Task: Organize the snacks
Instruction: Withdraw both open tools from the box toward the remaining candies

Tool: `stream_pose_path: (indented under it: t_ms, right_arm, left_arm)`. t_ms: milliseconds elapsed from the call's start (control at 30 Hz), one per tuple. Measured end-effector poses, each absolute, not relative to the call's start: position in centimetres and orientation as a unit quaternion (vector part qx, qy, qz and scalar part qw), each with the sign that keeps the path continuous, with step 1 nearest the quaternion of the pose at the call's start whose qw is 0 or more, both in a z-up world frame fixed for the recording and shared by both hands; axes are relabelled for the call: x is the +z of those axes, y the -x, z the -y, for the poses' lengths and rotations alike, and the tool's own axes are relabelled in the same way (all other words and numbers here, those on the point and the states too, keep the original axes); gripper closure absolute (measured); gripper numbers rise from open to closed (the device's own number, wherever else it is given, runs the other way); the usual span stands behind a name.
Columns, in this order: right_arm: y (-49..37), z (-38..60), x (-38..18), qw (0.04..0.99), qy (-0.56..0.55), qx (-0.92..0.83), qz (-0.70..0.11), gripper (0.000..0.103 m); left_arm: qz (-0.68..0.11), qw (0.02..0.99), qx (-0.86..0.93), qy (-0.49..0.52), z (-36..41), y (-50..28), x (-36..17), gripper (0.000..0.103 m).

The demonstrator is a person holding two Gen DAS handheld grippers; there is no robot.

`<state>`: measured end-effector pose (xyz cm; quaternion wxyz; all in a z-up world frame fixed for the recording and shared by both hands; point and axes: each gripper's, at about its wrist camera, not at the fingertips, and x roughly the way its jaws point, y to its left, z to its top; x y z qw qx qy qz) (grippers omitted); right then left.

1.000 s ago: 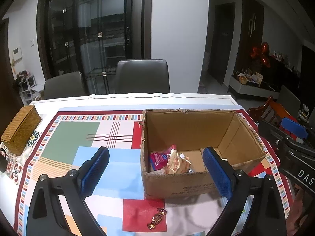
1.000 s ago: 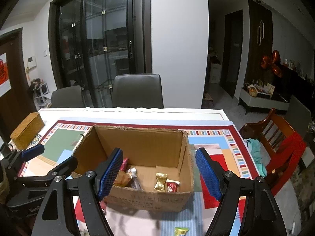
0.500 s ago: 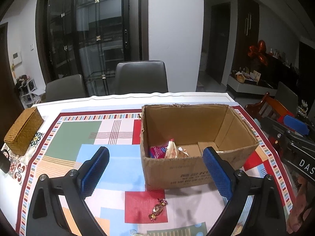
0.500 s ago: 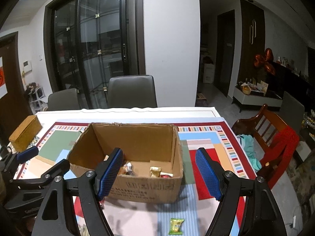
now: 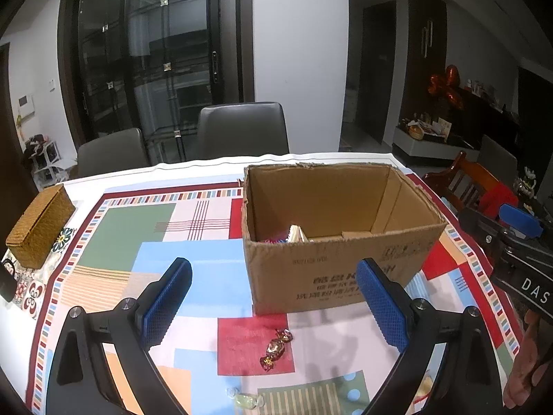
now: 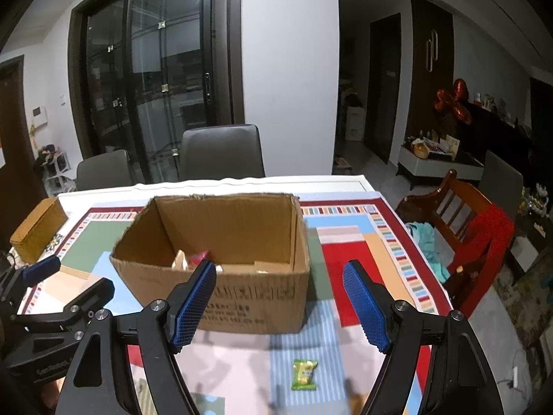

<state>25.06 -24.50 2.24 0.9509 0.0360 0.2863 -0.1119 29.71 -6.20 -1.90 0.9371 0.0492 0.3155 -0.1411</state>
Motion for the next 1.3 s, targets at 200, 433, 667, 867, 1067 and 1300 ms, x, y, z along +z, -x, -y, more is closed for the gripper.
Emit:
stream_pose_path:
  t_ms: [200, 433, 667, 867, 1067, 1300]
  right_arm:
    - [-24.1, 24.7, 0.8, 0.947, -0.043, -0.123, -0.295, 0.026]
    - [-23.2, 24.6, -1.1, 0.941, -0.045, -0.128, -0.309, 0.026]
    - [-22.8, 24.9, -2.8, 0.937, -0.046, -0.134, -0.318, 0.026]
    - [-22.7, 25.0, -3.8, 0.934, -0.047, -0.138, -0.327, 0.026]
    - [-22.5, 25.0, -4.9, 0.930, -0.047, -0.141, -0.337, 0.026]
    - [-22.3, 24.9, -5.8, 0.928, -0.045, -0.142, -0.343, 0.026]
  left_arm:
    - [-0.318, 0.935, -0.148, -0.055, 6.3, -28.9, -3.1, 0.006]
    - [-0.331, 0.929, -0.153, -0.060, 6.5, -28.4, -4.8, 0.006]
    - [-0.344, 0.924, -0.158, -0.063, 6.6, -28.1, -6.4, 0.006]
    - [-0.354, 0.919, -0.163, -0.066, 6.8, -27.9, -7.6, 0.006]
    - [-0.360, 0.916, -0.165, -0.069, 6.9, -27.8, -8.6, 0.006]
    - [-0.366, 0.913, -0.166, -0.072, 7.1, -27.7, -9.5, 0.006]
